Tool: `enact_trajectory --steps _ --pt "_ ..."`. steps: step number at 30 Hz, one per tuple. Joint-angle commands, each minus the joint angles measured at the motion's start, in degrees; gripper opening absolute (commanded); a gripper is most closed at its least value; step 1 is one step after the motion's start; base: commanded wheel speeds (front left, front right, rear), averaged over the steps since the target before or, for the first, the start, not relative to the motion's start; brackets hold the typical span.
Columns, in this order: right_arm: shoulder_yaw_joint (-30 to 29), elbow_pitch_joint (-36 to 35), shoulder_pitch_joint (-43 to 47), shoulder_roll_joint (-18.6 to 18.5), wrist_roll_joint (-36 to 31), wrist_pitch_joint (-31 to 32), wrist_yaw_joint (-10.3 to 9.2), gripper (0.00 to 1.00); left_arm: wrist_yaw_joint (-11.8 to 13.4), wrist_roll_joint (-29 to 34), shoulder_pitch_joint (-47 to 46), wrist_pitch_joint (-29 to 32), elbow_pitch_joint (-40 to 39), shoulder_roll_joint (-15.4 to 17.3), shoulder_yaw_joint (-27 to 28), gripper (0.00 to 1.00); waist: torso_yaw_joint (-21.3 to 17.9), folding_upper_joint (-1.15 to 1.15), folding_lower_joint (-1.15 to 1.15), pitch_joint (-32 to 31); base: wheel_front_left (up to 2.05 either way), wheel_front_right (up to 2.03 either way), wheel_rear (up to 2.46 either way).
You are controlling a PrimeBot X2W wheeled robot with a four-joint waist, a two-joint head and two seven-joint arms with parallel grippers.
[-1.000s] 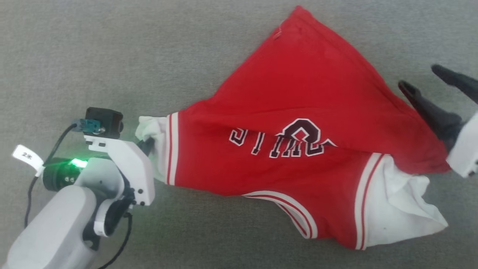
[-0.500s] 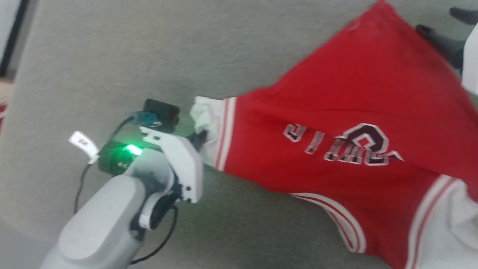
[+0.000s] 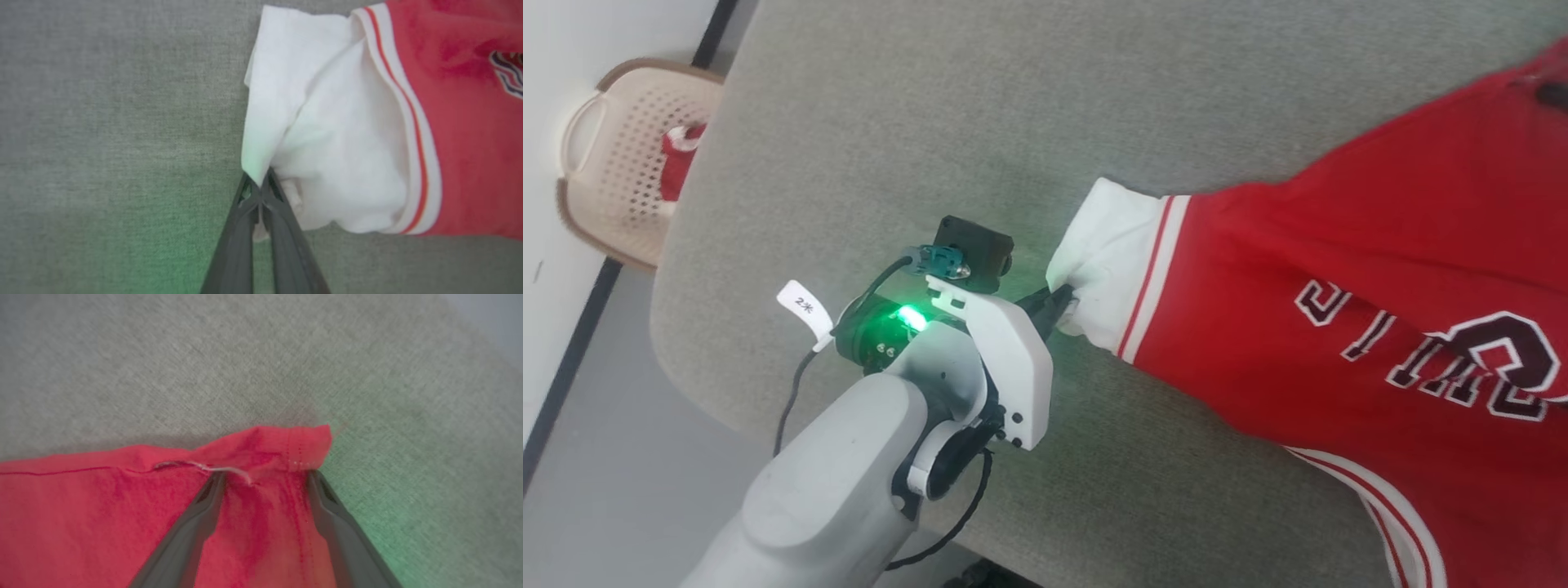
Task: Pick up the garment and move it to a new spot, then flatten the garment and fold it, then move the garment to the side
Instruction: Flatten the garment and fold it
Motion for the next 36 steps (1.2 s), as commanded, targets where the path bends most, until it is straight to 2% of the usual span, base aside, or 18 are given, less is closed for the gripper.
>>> enact_trajectory --steps 1,4,5,6,13,22,27,30,36 --pt "4.0 4.5 6.1 1.2 0.7 3.4 -0.09 1.0 -0.1 0.0 0.0 -0.1 1.0 0.0 -0.3 0.0 0.8 -0.01 0.0 0.8 0.0 0.0 0.0" --pt "5.4 7.4 6.9 2.1 2.0 5.4 -0.09 1.0 -0.2 -0.1 -0.2 -0.5 1.9 -0.2 -0.3 0.0 1.0 -0.01 0.0 0.9 0.0 0.0 0.0" --pt "5.5 7.9 6.7 2.2 2.0 4.9 -0.1 0.34 -0.2 -0.1 -0.3 -0.4 2.2 -0.2 -0.3 0.0 0.9 -0.01 0.0 0.9 0.0 0.0 0.0" --pt "5.3 8.8 6.2 2.1 1.9 4.4 -0.11 0.0 -0.2 -0.2 -0.5 -0.5 2.4 -0.1 -0.1 0.0 0.7 -0.01 0.0 0.8 0.0 0.0 0.0" --pt "4.4 6.7 0.4 2.9 2.5 -1.6 -0.05 0.0 0.7 0.0 -3.1 0.3 2.5 2.1 1.9 0.0 -2.6 -0.01 0.0 -1.0 0.0 0.0 0.0" --pt "4.9 0.4 -5.1 2.6 4.9 -9.2 -0.08 0.0 2.5 2.1 -11.5 5.0 -0.5 9.5 5.9 0.0 -10.6 -0.01 0.0 -5.3 0.0 0.0 0.0" --pt "5.6 -4.1 -5.6 1.1 6.6 -12.0 -0.08 0.0 1.8 4.0 -18.0 9.0 -0.9 13.3 6.7 0.0 -15.0 -0.01 0.0 -8.0 0.0 0.0 0.0" --pt "5.8 -5.6 -5.8 0.5 6.9 -13.2 -0.08 0.0 1.7 4.7 -20.8 10.5 -0.6 14.4 7.2 0.0 -16.8 -0.01 0.0 -9.1 0.0 0.0 0.0" --pt "4.5 -8.7 -6.3 0.2 8.3 -15.6 -0.08 0.0 -0.5 5.6 -28.1 12.6 1.8 16.6 7.7 0.0 -21.3 -0.01 0.0 -12.3 0.0 0.0 0.0"
